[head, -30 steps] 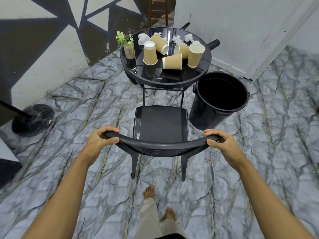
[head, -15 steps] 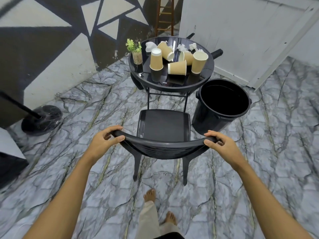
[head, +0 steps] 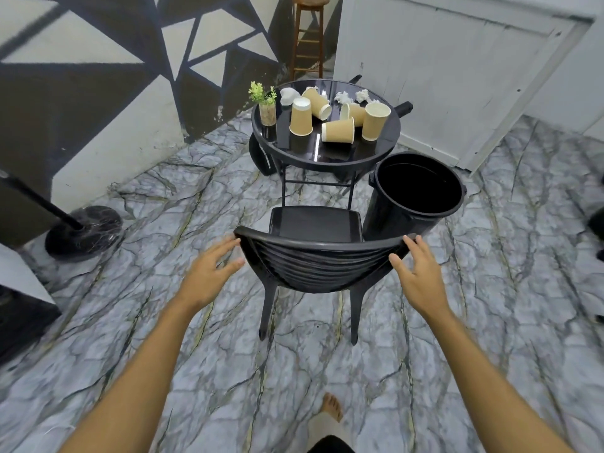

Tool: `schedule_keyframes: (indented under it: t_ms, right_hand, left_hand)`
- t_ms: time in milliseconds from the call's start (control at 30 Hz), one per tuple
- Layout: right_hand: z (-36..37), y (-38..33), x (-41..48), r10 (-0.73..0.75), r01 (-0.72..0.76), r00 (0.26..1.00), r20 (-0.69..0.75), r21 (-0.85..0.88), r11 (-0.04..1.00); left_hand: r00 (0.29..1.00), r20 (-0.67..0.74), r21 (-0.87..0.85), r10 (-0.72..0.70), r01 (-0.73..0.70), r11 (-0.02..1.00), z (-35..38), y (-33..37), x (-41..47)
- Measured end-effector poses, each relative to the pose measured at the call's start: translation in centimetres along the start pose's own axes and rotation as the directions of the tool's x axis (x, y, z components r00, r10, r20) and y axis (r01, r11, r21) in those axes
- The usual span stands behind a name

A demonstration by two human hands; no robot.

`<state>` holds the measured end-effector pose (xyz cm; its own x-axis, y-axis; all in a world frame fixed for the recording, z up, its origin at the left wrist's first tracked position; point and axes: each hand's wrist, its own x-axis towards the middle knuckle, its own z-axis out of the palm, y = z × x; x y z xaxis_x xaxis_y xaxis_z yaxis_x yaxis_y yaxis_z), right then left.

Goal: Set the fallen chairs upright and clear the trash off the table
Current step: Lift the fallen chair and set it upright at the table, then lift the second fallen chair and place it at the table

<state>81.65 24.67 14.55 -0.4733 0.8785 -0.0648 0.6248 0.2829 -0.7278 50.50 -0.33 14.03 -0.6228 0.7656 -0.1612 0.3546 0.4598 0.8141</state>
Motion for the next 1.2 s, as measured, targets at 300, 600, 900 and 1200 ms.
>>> schedule_keyframes:
  t_ms: [300,600,900,1200]
  right_hand:
    - [5.7,-2.5,-9.2,-0.084,0.119,0.983,0.16,-0.223,0.968]
    - [15.0,-5.8,-15.0,-0.096,0.263,0.913,0.396,-0.394,0.881]
    - [24.2,-12.3,-14.9,-0.094,0.425,0.797,0.596,-0.445,0.788]
    - [33.5,-18.0,-11.1,-0.051,0.562,0.672,0.739,-0.465,0.684]
  left_hand:
    - [0.99,0.135,0.216,-0.042,0.012,0.976,-2.3,-4.0,-6.6]
    - [0.982,0.144,0.412,-0.124,0.054,0.91,-6.2,-9.4,-13.7]
    - [0.95,0.104,0.615,-0.293,0.17,0.77,-10.2,-15.4,-15.7]
    - [0.886,0.094,0.685,-0.454,0.273,0.675,-14.0,-20.7,-12.5]
